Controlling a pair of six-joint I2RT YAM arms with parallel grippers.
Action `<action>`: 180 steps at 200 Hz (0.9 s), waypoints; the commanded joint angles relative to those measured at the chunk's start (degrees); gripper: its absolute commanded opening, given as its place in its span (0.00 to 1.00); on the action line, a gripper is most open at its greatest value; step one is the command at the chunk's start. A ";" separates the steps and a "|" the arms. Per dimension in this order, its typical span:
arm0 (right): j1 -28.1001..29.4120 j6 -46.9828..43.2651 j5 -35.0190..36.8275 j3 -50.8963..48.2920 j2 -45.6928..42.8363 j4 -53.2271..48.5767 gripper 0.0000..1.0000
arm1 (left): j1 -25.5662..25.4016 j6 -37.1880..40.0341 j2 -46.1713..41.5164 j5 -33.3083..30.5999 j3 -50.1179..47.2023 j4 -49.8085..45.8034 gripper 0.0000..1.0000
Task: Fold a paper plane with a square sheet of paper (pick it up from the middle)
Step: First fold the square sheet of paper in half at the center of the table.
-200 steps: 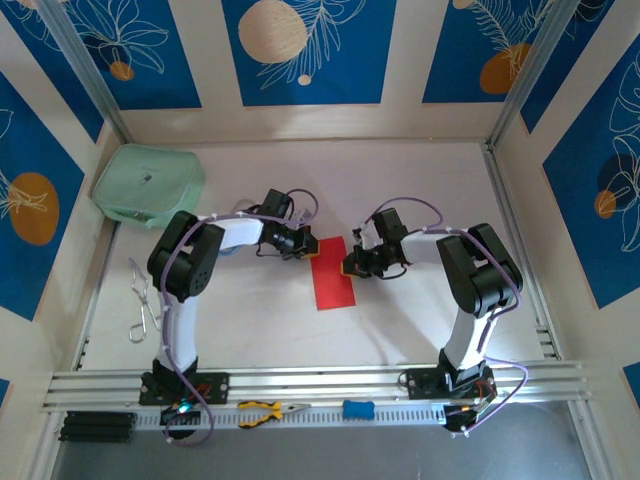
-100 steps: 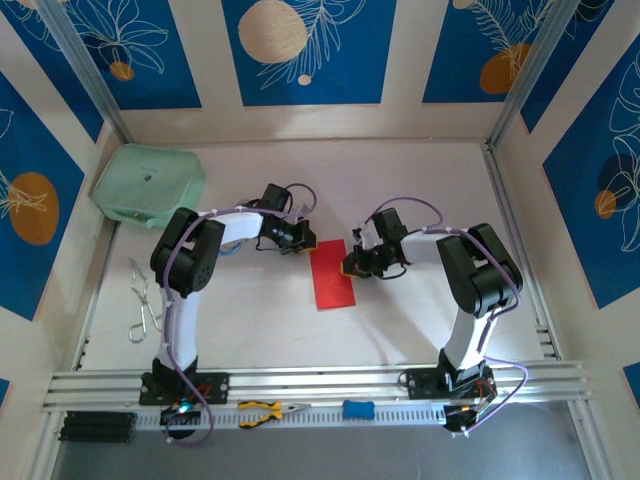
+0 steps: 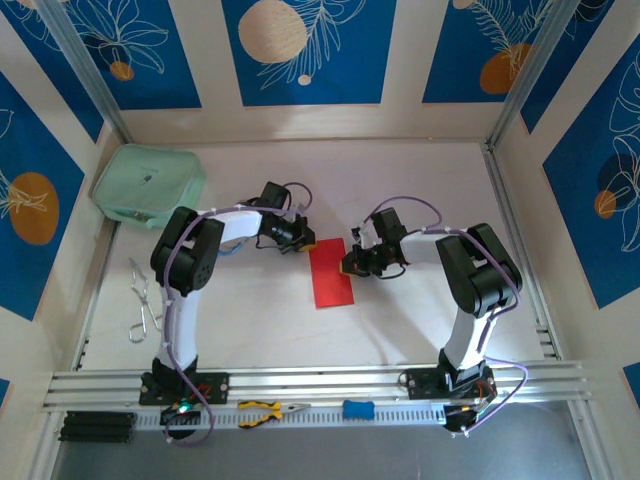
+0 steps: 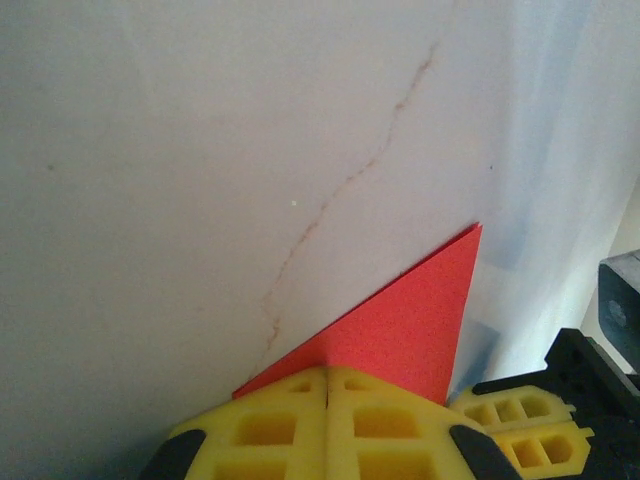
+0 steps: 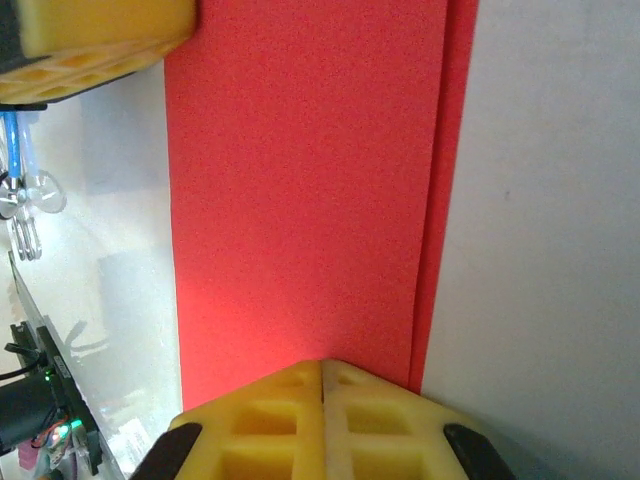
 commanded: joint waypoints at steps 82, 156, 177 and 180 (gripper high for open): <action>0.24 -0.94 6.85 -1.72 3.20 -5.26 0.00 | 3.49 -1.57 2.44 -6.91 1.91 0.28 0.00; 0.20 -0.88 6.85 -1.83 3.05 -5.15 0.00 | 2.97 1.56 -3.27 -11.32 2.43 -4.89 0.00; 0.20 -0.93 6.88 -1.85 3.11 -5.14 0.00 | 2.82 2.81 -6.19 -11.70 2.10 -4.92 0.00; 0.26 -0.92 6.85 -1.88 3.11 -5.07 0.00 | 2.80 3.09 -6.62 -11.38 1.97 -4.52 0.00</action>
